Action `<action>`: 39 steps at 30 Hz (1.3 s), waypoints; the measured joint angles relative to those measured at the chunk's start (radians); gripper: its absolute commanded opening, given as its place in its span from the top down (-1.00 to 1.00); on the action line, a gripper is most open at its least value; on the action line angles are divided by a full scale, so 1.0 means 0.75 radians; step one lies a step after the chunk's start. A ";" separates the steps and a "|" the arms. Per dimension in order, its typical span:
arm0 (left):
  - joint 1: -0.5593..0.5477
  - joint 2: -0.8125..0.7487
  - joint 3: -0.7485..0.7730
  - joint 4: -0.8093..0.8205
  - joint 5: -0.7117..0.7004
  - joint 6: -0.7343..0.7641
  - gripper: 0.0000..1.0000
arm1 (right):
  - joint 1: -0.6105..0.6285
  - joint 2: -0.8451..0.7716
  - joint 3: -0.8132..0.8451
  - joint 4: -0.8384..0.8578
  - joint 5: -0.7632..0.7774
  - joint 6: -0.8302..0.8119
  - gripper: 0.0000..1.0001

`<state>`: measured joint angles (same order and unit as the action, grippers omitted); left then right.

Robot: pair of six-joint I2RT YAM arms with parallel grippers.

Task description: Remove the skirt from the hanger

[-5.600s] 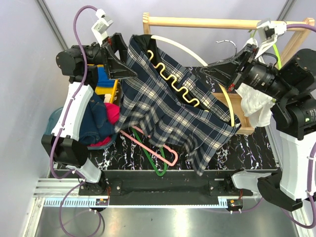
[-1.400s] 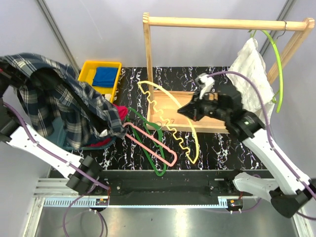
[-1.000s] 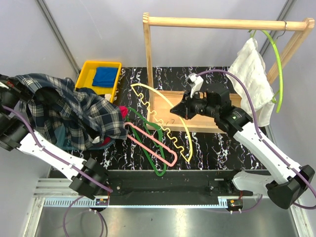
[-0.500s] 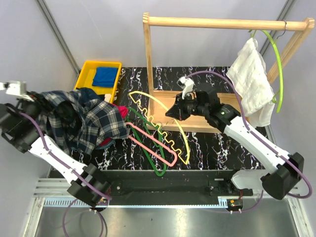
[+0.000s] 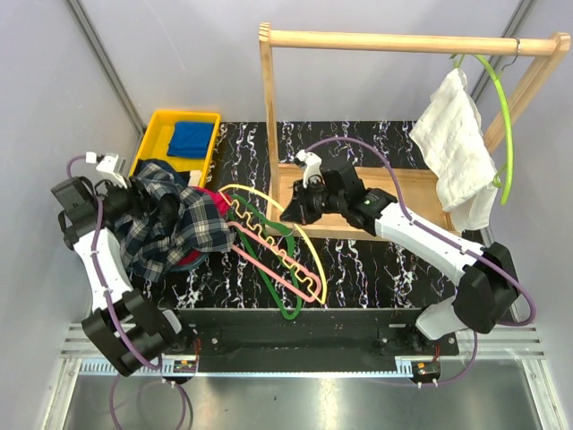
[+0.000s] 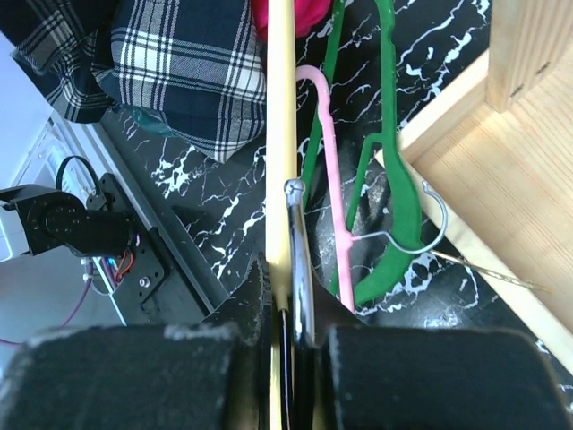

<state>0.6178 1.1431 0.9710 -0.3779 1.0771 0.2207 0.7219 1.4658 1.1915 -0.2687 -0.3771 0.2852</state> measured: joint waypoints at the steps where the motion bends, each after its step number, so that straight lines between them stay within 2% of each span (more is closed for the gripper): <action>1: 0.001 0.012 -0.025 -0.006 -0.022 0.029 -0.53 | 0.006 0.006 -0.003 0.014 0.002 0.005 1.00; 2: 0.002 0.018 -0.051 -0.023 -0.040 0.052 -0.89 | 0.009 0.008 -0.008 0.026 0.003 0.010 1.00; 3: 0.002 0.019 -0.071 -0.036 -0.052 0.079 -0.98 | 0.011 0.008 -0.014 0.034 0.003 0.013 1.00; 6: 0.002 0.017 -0.091 -0.118 -0.086 0.100 -0.98 | 0.014 0.008 -0.038 0.066 0.017 0.024 1.00; 8: 0.002 -0.006 -0.060 -0.175 -0.091 0.101 -0.98 | 0.014 0.008 -0.056 0.083 0.036 0.030 0.92; 9: 0.002 -0.024 -0.027 -0.211 -0.090 0.098 -0.98 | 0.014 0.008 -0.065 0.085 0.045 0.033 0.82; 10: 0.002 -0.042 0.017 -0.246 -0.087 0.094 -0.98 | 0.015 0.008 -0.074 0.090 0.056 0.035 0.57; 13: 0.003 -0.077 0.229 -0.321 -0.063 0.070 -0.98 | 0.015 0.013 -0.098 0.103 0.083 0.050 0.09; 14: 0.003 -0.077 0.310 -0.325 -0.041 0.048 -0.97 | 0.015 0.015 -0.104 0.110 0.095 0.054 -0.22; 16: 0.005 -0.068 0.465 -0.332 0.012 -0.007 -0.98 | 0.015 0.024 -0.107 0.121 0.111 0.066 -0.46; 18: 0.005 -0.047 0.596 -0.322 0.087 -0.092 -0.98 | 0.015 0.030 -0.107 0.134 0.135 0.070 -0.60; 22: -0.017 -0.012 0.742 -0.154 0.204 -0.365 -0.98 | 0.015 0.026 -0.103 0.135 0.190 0.060 -0.72; 26: -0.072 -0.012 0.737 0.202 0.267 -0.760 -0.98 | 0.015 -0.041 -0.038 0.005 0.360 -0.024 -0.84; 28: -0.115 -0.012 0.737 0.368 0.283 -0.917 -0.98 | 0.016 -0.129 0.021 -0.064 0.508 -0.094 -0.97; 32: -0.223 0.002 0.773 0.571 0.293 -1.113 -0.98 | 0.016 -0.371 0.254 -0.168 0.831 -0.243 -0.99; 35: -0.279 0.033 0.810 0.683 0.294 -1.218 -0.98 | 0.016 -0.507 0.404 -0.186 0.989 -0.325 -0.94; 39: -0.342 0.070 0.815 0.792 0.293 -1.326 -0.98 | 0.016 -0.683 0.525 -0.219 1.251 -0.432 -0.93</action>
<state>0.3614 1.1954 1.5822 0.2161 1.2968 -0.7734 0.7341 0.9535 1.5852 -0.4328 0.5613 -0.0391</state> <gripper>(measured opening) 0.984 0.968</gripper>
